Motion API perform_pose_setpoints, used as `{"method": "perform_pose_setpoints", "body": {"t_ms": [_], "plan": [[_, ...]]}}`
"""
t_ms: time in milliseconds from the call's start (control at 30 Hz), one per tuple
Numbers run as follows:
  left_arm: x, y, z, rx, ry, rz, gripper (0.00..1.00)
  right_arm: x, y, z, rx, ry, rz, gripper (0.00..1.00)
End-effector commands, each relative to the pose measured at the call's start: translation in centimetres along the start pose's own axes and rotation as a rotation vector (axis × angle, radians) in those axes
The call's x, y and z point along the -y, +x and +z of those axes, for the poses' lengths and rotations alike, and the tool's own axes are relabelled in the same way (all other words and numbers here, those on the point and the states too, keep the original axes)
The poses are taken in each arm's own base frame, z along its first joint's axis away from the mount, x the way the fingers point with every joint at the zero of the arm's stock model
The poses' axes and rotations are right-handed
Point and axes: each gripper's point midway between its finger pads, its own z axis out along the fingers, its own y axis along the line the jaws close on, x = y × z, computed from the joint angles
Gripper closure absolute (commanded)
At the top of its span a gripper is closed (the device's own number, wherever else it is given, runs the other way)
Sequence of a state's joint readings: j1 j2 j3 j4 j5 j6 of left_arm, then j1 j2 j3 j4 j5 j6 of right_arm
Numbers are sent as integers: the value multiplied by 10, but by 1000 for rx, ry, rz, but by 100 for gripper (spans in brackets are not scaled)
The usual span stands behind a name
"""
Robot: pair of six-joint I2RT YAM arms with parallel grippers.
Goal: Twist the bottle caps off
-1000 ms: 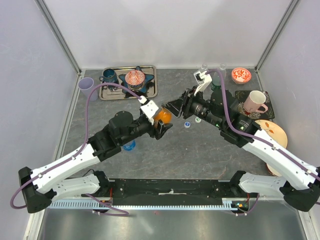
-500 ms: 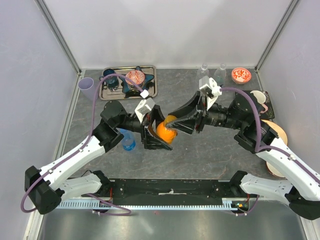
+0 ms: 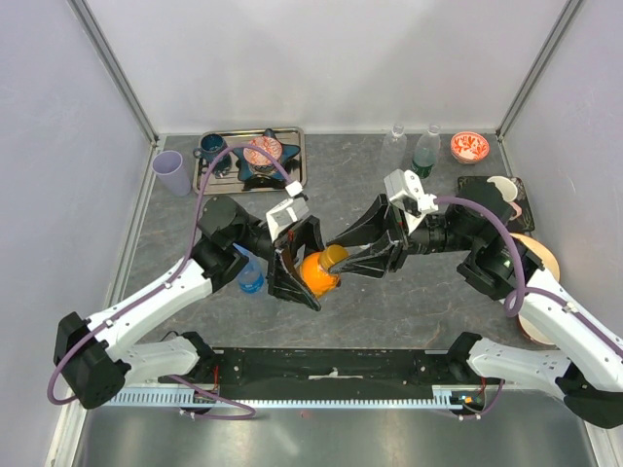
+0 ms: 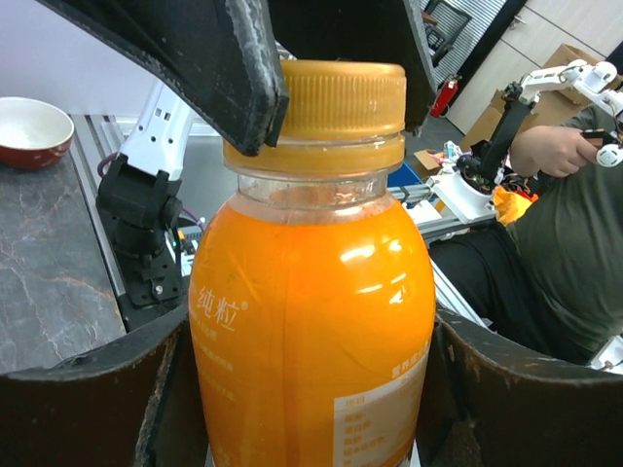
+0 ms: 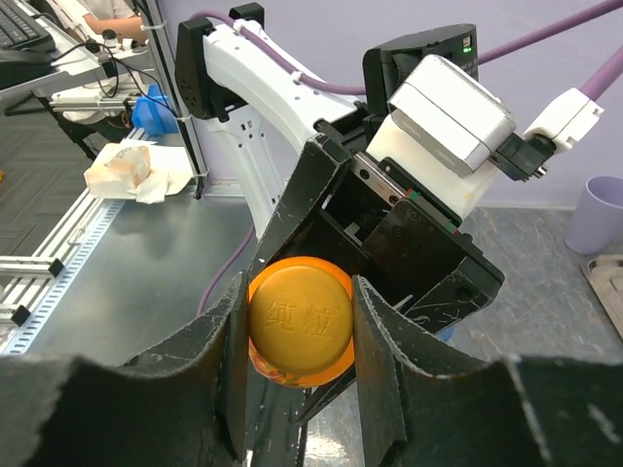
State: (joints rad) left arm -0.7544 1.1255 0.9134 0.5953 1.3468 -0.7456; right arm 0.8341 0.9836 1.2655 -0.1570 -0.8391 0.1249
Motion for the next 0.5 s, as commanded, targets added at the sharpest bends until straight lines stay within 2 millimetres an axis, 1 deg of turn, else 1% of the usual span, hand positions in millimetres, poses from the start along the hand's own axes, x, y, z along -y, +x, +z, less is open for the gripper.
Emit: {"method": "perform_pose_setpoints", "body": {"t_ms": [0,33,67,100,133,167,200,233,267,467], "plan": [[2,-40,-2,87,-93,179,85,-5,43,-1,-136,-16,149,82],[-2,-36,-2,81,-112,151,85,-3,40,-1,-130,1,149,74],[-6,-35,-3,78,-128,171,86,3,38,-1,-123,40,147,64],[-9,-37,-4,86,-152,178,87,4,32,-2,-111,58,147,55],[-13,-33,-5,79,-172,155,87,7,28,-3,-100,81,141,52],[-16,-32,-5,78,-186,176,88,13,24,-4,-89,123,137,50],[-20,-32,-6,82,-206,175,88,15,19,-5,-76,144,134,45],[-21,-31,-7,81,-217,175,88,16,14,-7,-64,162,127,43],[-23,-29,-8,77,-227,176,88,24,11,-9,-53,210,124,42],[-25,-22,-10,64,-253,180,87,37,-9,-13,-3,310,132,32]]}}
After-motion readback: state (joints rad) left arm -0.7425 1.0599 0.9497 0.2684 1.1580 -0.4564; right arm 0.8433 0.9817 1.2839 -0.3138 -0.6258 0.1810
